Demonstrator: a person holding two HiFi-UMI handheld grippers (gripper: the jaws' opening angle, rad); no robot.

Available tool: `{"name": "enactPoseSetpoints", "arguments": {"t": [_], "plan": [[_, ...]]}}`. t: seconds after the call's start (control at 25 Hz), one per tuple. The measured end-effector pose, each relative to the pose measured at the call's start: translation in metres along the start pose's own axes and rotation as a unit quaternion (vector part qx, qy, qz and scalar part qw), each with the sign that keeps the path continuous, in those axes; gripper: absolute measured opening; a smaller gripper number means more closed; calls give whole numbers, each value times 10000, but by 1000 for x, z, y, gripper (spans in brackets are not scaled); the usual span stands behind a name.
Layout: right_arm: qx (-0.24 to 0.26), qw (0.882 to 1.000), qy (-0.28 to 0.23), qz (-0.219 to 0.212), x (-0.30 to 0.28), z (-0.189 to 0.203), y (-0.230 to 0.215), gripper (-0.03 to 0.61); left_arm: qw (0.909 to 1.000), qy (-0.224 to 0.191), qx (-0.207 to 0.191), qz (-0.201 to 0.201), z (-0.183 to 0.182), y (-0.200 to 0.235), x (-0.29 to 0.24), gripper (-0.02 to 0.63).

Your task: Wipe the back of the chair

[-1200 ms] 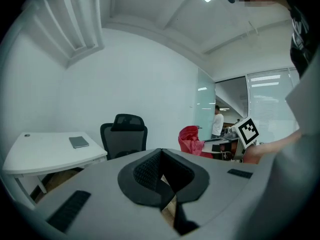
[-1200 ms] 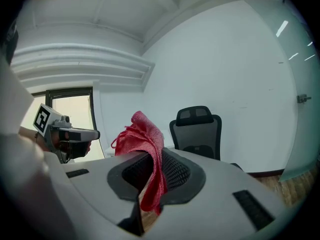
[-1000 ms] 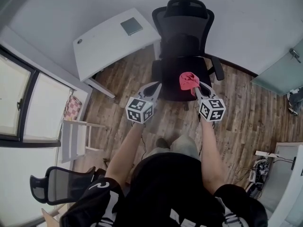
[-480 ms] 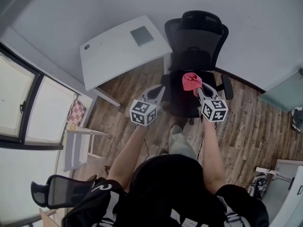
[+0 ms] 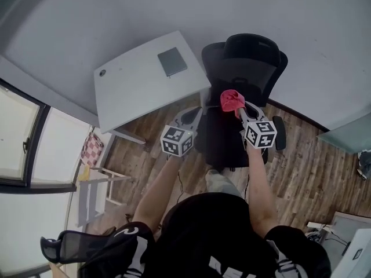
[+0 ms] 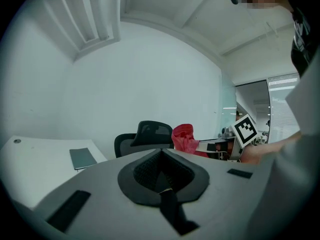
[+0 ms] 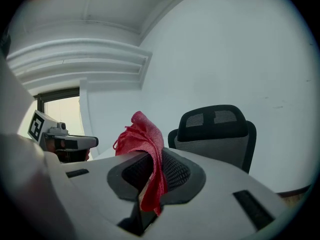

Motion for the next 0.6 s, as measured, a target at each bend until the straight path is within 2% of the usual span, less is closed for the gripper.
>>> {"name": "enactPoseSetpoints", "arguments": {"t": [0.32, 0.6], "plan": [[112, 9997, 116, -206, -85, -54, -56, 66, 9998, 61, -9, -169, -14, 45, -90, 25], [72, 9991, 222, -348, -138, -83, -95, 66, 9995, 69, 3, -317, -23, 67, -143, 25]]}}
Point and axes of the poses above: the fingertips, and each gripper's own axes: x backward along the fingers, y to its left, z out of its underside, the point moved 6 cm from there along x, backward along the fingers, and after that the axes turned 15 degrees about -x, right-handed, at the moved point
